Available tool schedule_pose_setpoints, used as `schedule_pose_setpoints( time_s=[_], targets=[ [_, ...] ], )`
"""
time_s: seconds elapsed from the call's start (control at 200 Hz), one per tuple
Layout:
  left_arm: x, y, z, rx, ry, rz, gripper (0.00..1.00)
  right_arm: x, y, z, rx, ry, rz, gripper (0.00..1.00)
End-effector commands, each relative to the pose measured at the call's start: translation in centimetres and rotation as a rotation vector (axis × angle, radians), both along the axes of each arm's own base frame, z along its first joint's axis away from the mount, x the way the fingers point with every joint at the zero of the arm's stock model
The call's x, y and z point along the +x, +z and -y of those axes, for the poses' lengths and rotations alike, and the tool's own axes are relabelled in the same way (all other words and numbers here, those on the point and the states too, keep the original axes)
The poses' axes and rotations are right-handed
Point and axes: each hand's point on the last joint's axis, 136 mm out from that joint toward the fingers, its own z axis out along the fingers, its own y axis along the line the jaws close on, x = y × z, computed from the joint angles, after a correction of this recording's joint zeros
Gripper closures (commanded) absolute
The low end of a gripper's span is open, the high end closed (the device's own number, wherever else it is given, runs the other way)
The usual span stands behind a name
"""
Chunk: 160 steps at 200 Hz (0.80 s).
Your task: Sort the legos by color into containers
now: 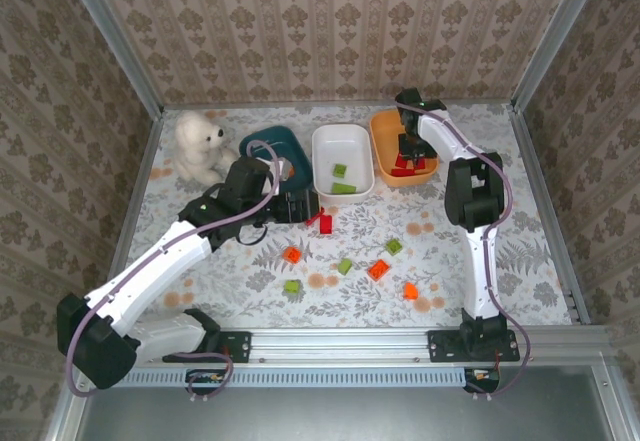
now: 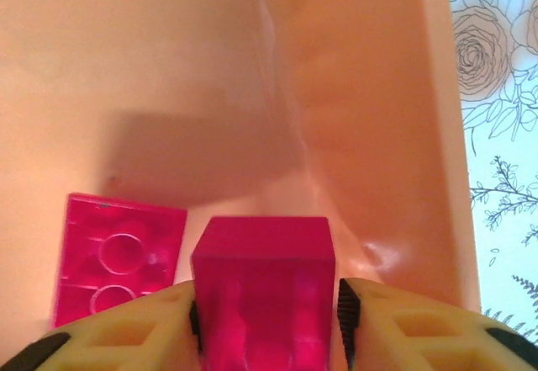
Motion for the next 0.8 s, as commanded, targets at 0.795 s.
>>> schedule_pose_setpoints(
  time_s=[0.795],
  targets=[
    [-14.6, -8.9, 20.4, 0.385, -0.936, 0.034, 0.14, -25.2, 26.2, -3.0, 0.597, 0.004, 0.713, 0.26]
  ],
)
